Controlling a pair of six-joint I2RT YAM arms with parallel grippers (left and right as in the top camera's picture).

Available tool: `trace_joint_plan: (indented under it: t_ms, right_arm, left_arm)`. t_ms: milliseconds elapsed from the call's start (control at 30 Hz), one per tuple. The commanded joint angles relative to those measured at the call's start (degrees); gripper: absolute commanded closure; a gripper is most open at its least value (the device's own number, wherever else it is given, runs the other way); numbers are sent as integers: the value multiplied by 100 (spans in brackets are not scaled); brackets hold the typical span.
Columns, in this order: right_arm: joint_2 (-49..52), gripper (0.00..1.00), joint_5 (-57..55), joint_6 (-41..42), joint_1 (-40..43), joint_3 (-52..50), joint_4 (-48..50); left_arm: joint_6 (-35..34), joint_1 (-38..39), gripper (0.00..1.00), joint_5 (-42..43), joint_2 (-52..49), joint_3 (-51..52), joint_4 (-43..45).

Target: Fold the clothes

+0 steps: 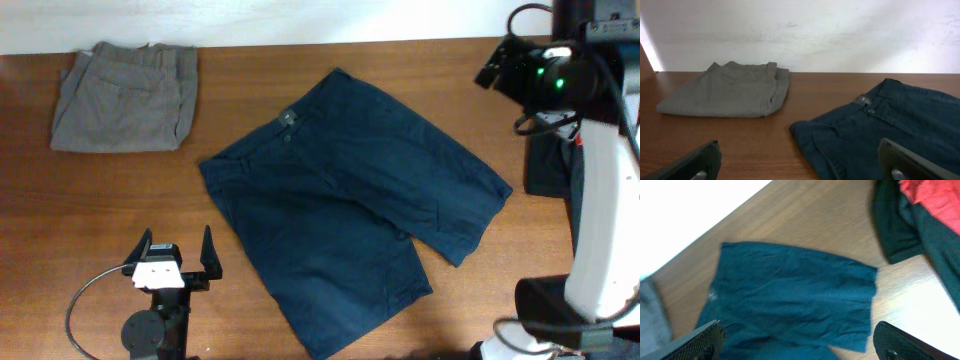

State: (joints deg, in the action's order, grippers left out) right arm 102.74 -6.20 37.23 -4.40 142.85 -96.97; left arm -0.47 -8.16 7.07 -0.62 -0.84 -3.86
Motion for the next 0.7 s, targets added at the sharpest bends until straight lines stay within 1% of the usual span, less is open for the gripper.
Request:
trace_joint_plan:
  t_ms: [0, 133, 200, 233, 333, 400, 433, 500, 533, 567, 667]
  right_arm:
    - [-247, 1, 57, 378, -570, -116, -37]
    - [-424, 1, -61, 804, -1469, -444, -37]
    - [-599, 1, -560, 1287, -2135, -846, -37]
    - [-640, 1, -691, 1392, -2273, -949, -37]
    - [-946, 1, -1185, 2157, -3012, -1720, -37]
    - [-1217, 1, -1344, 2883, -3526, -2448, -37]
    - [-1355, 1, -1325, 3434, -3786, -2892, -35]
    - [-1453, 1, -1211, 4284, -4131, -3469, -35]
    - [-1453, 1, -1154, 4535, -4266, -3687, -31]
    - [-1443, 1, -1064, 4712, -4398, -3928, 17]
    - [-1381, 1, -739, 4730, -4673, -4629, 337]
  left_arm:
    - [24, 15, 1, 63, 33, 33, -4]
    - [24, 15, 1, 63, 33, 33, -7]
    - [24, 15, 1, 63, 33, 33, -4]
    - [24, 15, 1, 63, 33, 33, -7]
    - [24, 15, 1, 63, 33, 33, -7]
    - [24, 15, 1, 63, 33, 33, -7]
    - [24, 15, 1, 63, 33, 33, -7]
    - [24, 15, 1, 66, 33, 33, -7]
    - [26, 15, 1, 63, 33, 33, -4]
    - [26, 15, 1, 63, 33, 33, -7]
    - [26, 15, 1, 63, 33, 33, -7]
